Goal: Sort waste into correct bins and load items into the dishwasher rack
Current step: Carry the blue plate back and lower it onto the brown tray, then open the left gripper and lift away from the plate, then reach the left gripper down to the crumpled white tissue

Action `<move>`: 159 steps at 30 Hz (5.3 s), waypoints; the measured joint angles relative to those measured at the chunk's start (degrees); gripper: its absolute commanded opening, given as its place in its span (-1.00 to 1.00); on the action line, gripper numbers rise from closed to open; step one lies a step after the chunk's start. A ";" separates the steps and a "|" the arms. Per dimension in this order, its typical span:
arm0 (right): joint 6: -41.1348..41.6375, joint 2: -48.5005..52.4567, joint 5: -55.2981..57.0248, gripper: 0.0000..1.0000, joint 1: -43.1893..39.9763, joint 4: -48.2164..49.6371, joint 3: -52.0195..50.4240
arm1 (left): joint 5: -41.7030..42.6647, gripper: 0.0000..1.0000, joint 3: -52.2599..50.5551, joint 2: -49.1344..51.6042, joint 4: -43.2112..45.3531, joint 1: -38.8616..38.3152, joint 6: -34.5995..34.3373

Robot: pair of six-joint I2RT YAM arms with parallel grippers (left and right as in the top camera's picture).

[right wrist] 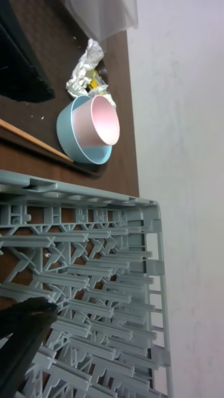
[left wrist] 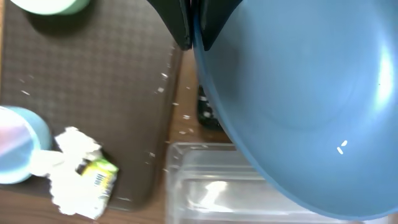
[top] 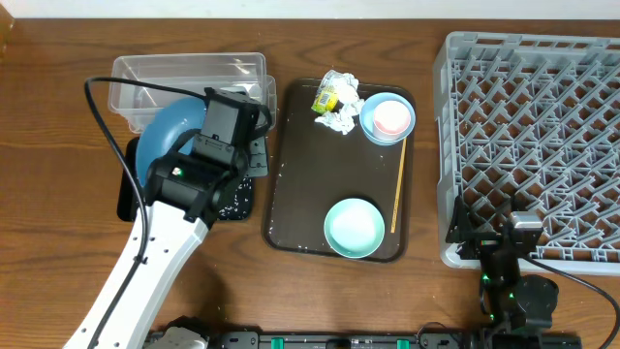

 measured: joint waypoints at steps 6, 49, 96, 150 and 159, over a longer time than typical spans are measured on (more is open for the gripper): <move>0.00 0.00 0.02 0.98 0.00 0.00 0.00 | -7.93 -0.88 0.00 0.22 -1.79 -1.64 -0.17; 0.00 0.00 0.00 0.98 0.00 0.00 0.00 | 6.43 -0.88 0.00 24.37 23.17 -23.96 2.47; 0.00 0.00 0.00 0.99 0.00 0.00 0.00 | 17.49 0.30 0.00 28.92 17.57 -24.61 0.46; 0.00 0.00 0.00 0.99 0.00 0.00 0.00 | 24.98 0.73 35.32 49.92 4.00 -2.58 17.22; 0.00 0.00 0.00 0.98 0.00 0.00 0.00 | 24.76 0.61 35.32 53.94 3.98 -2.58 16.85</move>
